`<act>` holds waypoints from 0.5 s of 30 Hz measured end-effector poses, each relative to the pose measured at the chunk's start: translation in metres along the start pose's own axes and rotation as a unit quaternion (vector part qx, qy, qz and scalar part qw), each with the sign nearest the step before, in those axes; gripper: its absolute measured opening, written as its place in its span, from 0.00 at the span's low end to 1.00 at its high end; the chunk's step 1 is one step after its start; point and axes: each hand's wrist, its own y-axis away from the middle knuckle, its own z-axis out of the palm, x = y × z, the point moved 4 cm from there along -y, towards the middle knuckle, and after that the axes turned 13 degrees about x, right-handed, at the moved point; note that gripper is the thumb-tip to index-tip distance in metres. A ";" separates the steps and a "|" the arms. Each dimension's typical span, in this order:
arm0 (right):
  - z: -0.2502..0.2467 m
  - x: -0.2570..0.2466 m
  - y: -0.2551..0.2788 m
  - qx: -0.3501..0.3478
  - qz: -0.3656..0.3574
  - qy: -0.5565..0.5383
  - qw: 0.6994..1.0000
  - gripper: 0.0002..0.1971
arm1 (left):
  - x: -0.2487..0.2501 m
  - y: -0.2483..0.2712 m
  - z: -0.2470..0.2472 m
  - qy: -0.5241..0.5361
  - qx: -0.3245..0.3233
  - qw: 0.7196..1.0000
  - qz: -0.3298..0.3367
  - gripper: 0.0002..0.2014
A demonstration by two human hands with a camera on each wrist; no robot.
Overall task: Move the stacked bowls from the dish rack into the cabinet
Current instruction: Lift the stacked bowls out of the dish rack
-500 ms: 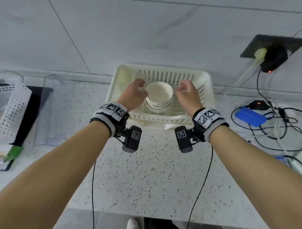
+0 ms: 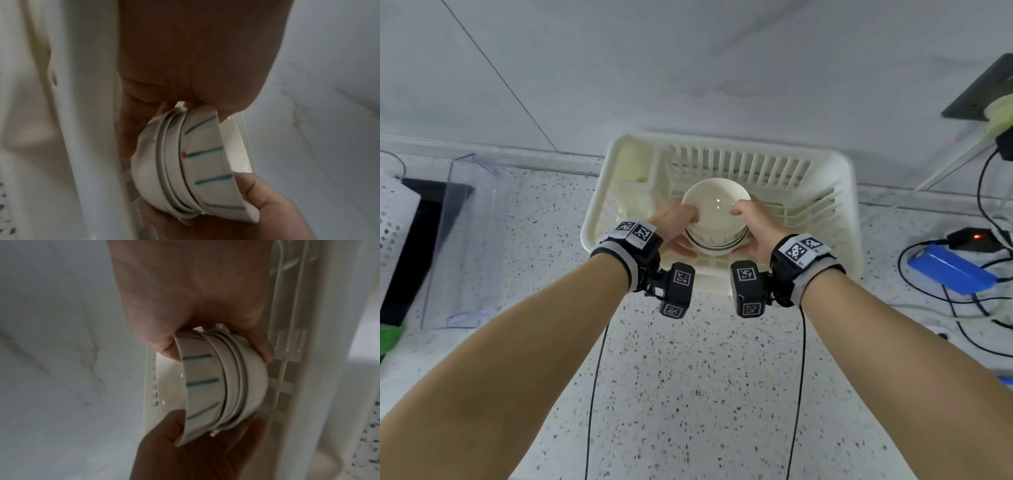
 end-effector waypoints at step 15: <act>-0.012 -0.013 0.130 0.001 -0.113 -0.092 0.989 0.26 | 0.013 0.123 -0.043 0.002 0.031 0.987 0.160 0.28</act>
